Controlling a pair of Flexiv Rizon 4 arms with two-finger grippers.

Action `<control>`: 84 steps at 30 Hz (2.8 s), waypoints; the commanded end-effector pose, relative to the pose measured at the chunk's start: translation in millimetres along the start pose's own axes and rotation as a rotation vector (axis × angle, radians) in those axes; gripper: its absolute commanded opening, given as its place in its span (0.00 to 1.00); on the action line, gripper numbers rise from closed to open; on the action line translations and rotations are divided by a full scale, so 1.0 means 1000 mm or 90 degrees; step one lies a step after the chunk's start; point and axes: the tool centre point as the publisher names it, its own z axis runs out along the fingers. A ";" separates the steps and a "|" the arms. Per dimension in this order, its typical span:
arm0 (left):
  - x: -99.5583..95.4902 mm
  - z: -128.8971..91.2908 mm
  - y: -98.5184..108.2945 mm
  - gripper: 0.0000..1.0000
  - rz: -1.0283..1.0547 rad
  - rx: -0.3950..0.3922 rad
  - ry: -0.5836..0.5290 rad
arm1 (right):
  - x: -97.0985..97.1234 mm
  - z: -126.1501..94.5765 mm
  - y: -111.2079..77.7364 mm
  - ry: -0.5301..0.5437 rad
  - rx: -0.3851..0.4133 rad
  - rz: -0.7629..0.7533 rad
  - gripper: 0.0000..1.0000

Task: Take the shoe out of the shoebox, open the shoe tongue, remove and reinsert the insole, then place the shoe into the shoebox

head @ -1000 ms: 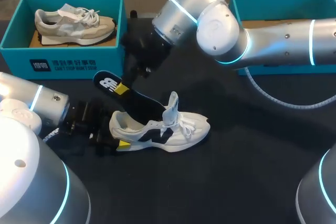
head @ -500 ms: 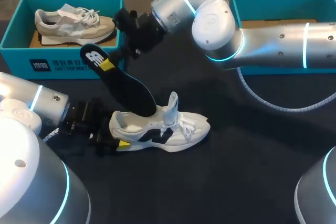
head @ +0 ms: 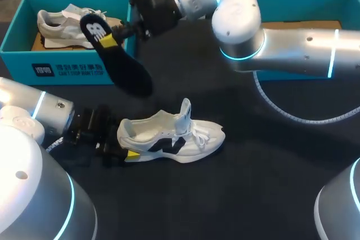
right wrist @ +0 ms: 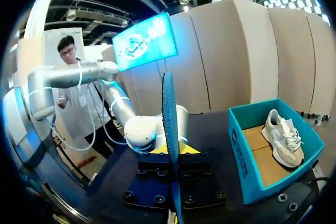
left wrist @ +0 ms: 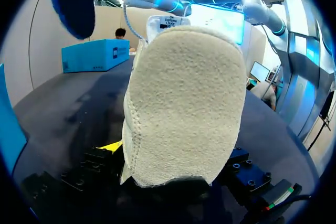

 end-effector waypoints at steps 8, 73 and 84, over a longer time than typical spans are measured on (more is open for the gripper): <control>0.000 0.007 0.005 0.00 -0.001 -0.002 0.000 | 0.001 -0.011 0.012 -0.022 -0.008 -0.034 0.00; 0.000 0.007 0.005 0.00 -0.001 -0.002 0.000 | 0.076 -0.090 0.118 -0.006 -0.074 0.211 0.00; 0.000 0.007 0.005 0.00 -0.001 -0.002 0.000 | 0.123 -0.110 0.104 -0.037 -0.121 0.251 0.00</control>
